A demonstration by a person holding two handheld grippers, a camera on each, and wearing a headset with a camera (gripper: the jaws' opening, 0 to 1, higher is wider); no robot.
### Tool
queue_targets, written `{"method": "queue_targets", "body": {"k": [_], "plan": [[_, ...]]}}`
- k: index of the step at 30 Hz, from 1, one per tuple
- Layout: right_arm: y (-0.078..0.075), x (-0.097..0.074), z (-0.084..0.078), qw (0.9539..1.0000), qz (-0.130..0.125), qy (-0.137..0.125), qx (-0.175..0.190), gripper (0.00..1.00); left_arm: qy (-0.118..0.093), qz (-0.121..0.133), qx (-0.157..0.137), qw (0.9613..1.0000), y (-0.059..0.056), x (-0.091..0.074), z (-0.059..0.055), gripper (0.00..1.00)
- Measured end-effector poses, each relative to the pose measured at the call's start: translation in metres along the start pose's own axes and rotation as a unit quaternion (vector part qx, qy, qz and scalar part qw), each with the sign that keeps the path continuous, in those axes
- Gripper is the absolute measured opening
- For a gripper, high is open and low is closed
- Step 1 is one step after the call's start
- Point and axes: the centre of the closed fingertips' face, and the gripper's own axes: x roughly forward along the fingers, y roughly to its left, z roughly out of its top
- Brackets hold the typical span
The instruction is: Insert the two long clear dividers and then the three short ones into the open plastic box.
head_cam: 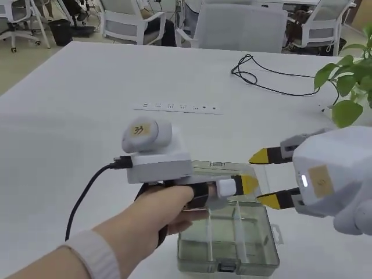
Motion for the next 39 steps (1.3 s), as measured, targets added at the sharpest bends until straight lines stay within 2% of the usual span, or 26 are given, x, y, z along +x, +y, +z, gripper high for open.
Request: {"method": "queue_targets", "body": {"k": [7, 11, 12, 16, 17, 19, 22, 24, 25, 27, 28, 29, 31, 32, 33, 34, 35, 36, 37, 38, 39], "plan": [[0.001, 0.001, 0.001, 1.0, 0.005, -0.002, -0.006, 0.34, 0.004, -0.001, 0.003, 1.0, 0.0, -0.001, -0.002, 0.0], [0.004, 0.002, 0.005, 0.9994, 0.02, -0.02, 0.019, 0.51, 0.002, -0.002, 0.011, 0.9999, -0.001, -0.003, 0.0, 0.0], [0.004, 0.001, 0.005, 0.9992, 0.022, -0.022, 0.026, 0.52, 0.003, -0.002, 0.014, 0.9999, -0.001, -0.003, 0.0, 0.0], [-0.001, -0.005, 0.011, 0.9938, 0.037, -0.051, 0.092, 0.53, 0.019, -0.004, 0.067, 0.9975, 0.002, -0.006, -0.005, 0.0], [-0.003, -0.006, 0.011, 0.9929, 0.04, -0.054, 0.098, 0.53, 0.021, -0.005, 0.068, 0.9974, 0.001, -0.007, -0.006, 0.0], [-0.005, -0.007, 0.01, 0.9915, 0.045, -0.057, 0.108, 0.52, 0.027, -0.01, 0.104, 0.9942, 0.001, -0.008, -0.008, 0.0], [-0.006, -0.01, 0.011, 0.9849, 0.063, -0.069, 0.146, 0.5, 0.033, -0.021, 0.135, 0.9901, -0.003, -0.011, -0.011, 0.0], [-0.008, -0.01, 0.01, 0.9819, 0.067, -0.074, 0.161, 0.49, 0.037, -0.027, 0.172, 0.9841, -0.004, -0.013, -0.013, 0.0], [-0.009, -0.011, 0.01, 0.9808, 0.07, -0.076, 0.165, 0.49, 0.042, -0.025, 0.171, 0.9841, -0.003, -0.014, -0.015, 0.0], [-0.011, -0.009, 0.006, 0.978, 0.077, -0.081, 0.176, 0.47, 0.04, -0.032, 0.196, 0.9792, -0.004, -0.015, -0.015, 0.0], [-0.01, -0.01, 0.006, 0.9752, 0.086, -0.082, 0.187, 0.45, 0.044, -0.029, 0.2, 0.9784, -0.003, -0.016, -0.016, 0.0], [-0.011, -0.011, 0.006, 0.9747, 0.089, -0.083, 0.188, 0.44, 0.048, -0.035, 0.207, 0.9765, -0.004, -0.016, -0.017, 0.0], [-0.009, -0.012, 0.006, 0.9704, 0.102, -0.076, 0.205, 0.41, 0.06, -0.043, 0.244, 0.9669, -0.004, -0.017, -0.021, 0.0], [-0.005, -0.012, 0.004, 0.9672, 0.114, -0.071, 0.216, 0.4, 0.063, -0.046, 0.257, 0.9632, -0.005, -0.017, -0.022, 0.0], [-0.006, -0.012, 0.004, 0.9673, 0.119, -0.075, 0.211, 0.38, 0.069, -0.044, 0.269, 0.9597, -0.004, -0.018, -0.024, 0.0], [-0.007, -0.013, 0.004, 0.9682, 0.116, -0.077, 0.208, 0.37, 0.076, -0.05, 0.285, 0.9543, -0.005, -0.018, -0.027, 0.0], [-0.007, -0.013, 0.004, 0.9679, 0.119, -0.077, 0.207, 0.36, 0.079, -0.054, 0.289, 0.9526, -0.006, -0.019, -0.028, 0.0], [-0.002, -0.015, 0.007, 0.9636, 0.142, -0.072, 0.214, 0.33, 0.084, -0.061, 0.306, 0.9462, -0.008, -0.018, -0.031, 0.0], [0.001, -0.016, 0.01, 0.9629, 0.152, -0.075, 0.21, 0.32, 0.091, -0.062, 0.315, 0.9427, -0.008, -0.019, -0.033, 0.0], [0.006, -0.018, 0.012, 0.961, 0.166, -0.074, 0.208, 0.31, 0.098, -0.068, 0.33, 0.9362, -0.01, -0.019, -0.036, 0.0], [0.009, -0.019, 0.014, 0.9593, 0.177, -0.07, 0.209, 0.28, 0.097, -0.07, 0.339, 0.933, -0.011, -0.019, -0.036, 0.0]]}}
